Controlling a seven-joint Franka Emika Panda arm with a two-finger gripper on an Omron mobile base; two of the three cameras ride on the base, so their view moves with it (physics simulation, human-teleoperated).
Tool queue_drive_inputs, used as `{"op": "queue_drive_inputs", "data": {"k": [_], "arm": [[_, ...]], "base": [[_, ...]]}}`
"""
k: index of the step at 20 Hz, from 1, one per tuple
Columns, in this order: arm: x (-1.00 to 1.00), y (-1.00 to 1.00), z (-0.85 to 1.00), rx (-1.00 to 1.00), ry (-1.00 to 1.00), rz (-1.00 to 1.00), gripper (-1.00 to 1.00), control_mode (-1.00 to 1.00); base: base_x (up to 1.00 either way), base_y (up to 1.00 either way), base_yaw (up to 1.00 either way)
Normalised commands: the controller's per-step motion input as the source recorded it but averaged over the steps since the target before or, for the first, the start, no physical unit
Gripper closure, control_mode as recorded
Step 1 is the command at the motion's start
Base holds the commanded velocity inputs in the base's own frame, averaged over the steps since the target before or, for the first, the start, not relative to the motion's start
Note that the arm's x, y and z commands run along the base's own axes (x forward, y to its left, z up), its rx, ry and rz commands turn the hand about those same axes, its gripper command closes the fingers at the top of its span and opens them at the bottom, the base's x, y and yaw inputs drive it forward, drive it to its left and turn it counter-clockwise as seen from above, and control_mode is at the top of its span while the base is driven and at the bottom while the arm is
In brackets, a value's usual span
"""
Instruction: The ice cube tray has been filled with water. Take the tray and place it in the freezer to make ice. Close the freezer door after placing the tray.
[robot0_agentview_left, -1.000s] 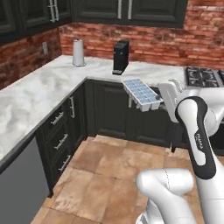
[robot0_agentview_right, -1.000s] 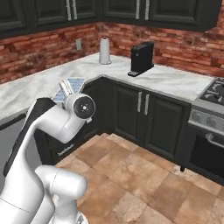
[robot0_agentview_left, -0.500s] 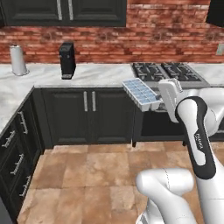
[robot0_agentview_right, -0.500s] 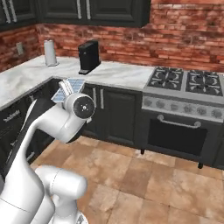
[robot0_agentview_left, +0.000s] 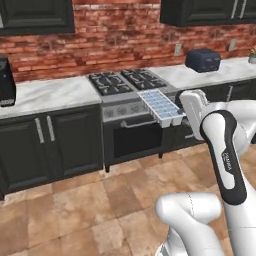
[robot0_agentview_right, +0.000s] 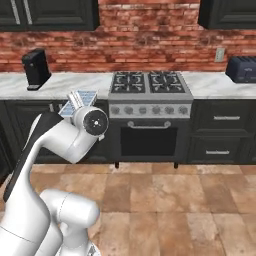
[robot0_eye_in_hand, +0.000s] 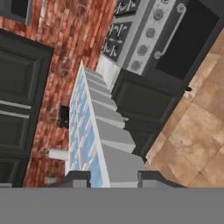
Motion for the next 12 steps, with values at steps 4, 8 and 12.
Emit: {"op": "queue_drive_inputs", "data": {"k": [4,8,12], "arm": [[0.0,0.0,0.0,0.0,0.0,0.0,1.0,1.0],[0.0,0.0,0.0,0.0,0.0,0.0,1.0,1.0],[0.0,0.0,0.0,0.0,0.0,0.0,1.0,1.0]], "base": [[-0.14,-0.19,-0.57],[-0.14,-0.19,-0.57],[-0.14,-0.19,-0.56]]}}
